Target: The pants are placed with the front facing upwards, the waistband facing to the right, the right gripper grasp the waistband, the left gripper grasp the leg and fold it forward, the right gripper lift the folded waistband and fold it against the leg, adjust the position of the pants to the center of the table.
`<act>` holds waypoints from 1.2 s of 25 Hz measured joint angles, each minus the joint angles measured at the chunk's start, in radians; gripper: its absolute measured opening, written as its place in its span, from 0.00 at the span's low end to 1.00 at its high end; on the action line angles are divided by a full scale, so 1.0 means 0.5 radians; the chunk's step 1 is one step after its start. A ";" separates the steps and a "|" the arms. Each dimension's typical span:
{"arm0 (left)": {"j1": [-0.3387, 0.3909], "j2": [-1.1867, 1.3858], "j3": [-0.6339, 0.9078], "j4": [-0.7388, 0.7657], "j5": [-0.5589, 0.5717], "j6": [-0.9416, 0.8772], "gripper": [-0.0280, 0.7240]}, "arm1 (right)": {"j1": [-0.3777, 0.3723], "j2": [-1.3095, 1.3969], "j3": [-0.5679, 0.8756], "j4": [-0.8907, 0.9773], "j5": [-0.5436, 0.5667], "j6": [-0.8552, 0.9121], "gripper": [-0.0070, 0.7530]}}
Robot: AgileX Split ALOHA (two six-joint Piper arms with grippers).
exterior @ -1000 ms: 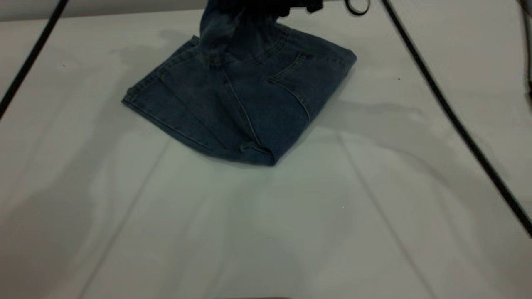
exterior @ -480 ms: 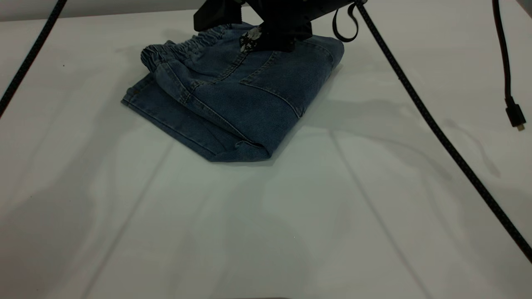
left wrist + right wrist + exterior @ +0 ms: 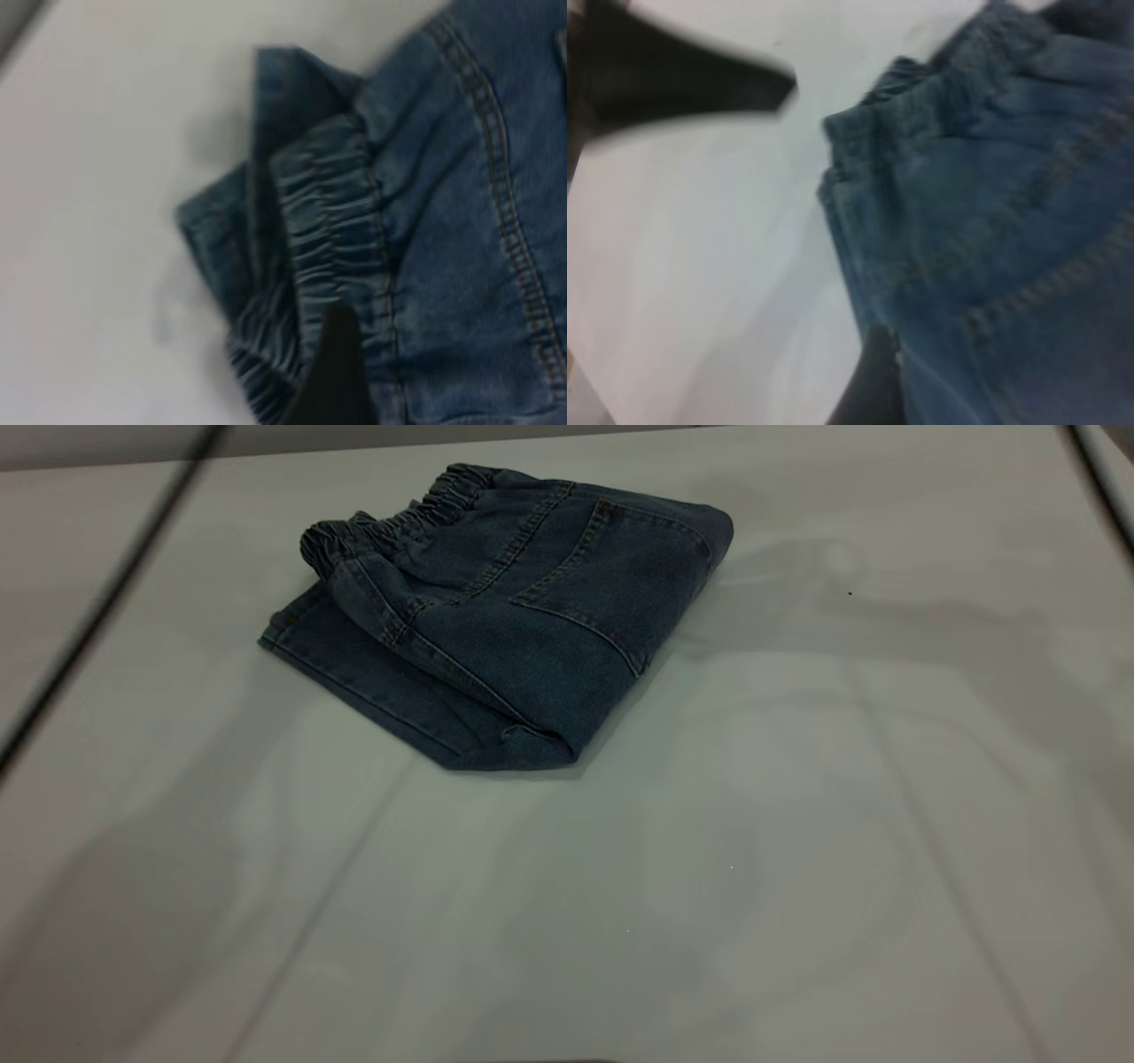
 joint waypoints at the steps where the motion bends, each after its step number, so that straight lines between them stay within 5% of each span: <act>1: -0.039 0.040 0.002 0.036 0.000 0.018 0.82 | -0.050 -0.013 0.000 -0.046 0.020 0.044 0.83; 8: -0.284 0.294 0.004 0.186 0.000 0.409 0.82 | -0.253 -0.026 0.000 -0.176 0.186 0.129 0.79; 16: -0.334 0.527 0.004 0.259 0.000 0.616 0.82 | -0.267 -0.026 0.000 -0.190 0.221 0.134 0.78; 30: -0.441 0.555 -0.002 0.300 -0.131 -1.247 0.82 | -0.272 -0.026 0.000 -0.191 0.225 0.136 0.78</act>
